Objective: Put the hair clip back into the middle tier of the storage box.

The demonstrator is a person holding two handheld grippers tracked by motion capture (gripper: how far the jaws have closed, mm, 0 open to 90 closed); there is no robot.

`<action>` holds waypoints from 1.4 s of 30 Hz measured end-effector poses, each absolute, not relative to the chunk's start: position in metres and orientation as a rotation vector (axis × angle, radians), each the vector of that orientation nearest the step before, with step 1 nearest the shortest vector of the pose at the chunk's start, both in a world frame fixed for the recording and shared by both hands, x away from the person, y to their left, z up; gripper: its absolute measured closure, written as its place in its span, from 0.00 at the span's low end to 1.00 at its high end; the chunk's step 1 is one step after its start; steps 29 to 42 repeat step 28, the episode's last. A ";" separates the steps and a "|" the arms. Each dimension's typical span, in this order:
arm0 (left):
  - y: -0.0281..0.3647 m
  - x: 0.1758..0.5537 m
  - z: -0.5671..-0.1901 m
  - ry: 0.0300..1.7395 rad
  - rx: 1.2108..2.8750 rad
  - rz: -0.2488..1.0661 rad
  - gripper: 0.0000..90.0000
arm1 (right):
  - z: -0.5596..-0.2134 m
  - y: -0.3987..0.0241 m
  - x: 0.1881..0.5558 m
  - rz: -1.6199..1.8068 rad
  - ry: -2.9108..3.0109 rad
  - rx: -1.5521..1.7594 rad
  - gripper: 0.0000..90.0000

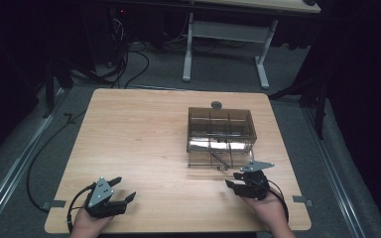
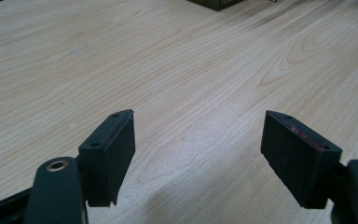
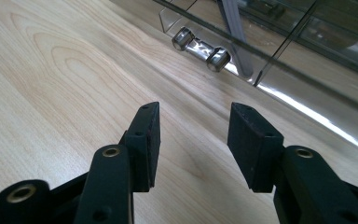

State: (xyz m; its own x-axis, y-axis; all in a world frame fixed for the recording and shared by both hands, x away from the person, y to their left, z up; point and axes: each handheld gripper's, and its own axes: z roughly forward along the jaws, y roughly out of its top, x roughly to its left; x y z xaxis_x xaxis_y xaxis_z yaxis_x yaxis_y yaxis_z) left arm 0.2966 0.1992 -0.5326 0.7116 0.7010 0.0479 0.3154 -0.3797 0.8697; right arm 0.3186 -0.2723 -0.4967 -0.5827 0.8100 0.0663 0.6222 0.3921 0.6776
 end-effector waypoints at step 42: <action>0.198 0.297 -0.533 0.769 1.986 0.520 0.29 | -0.528 -0.277 0.298 1.111 2.183 1.217 0.57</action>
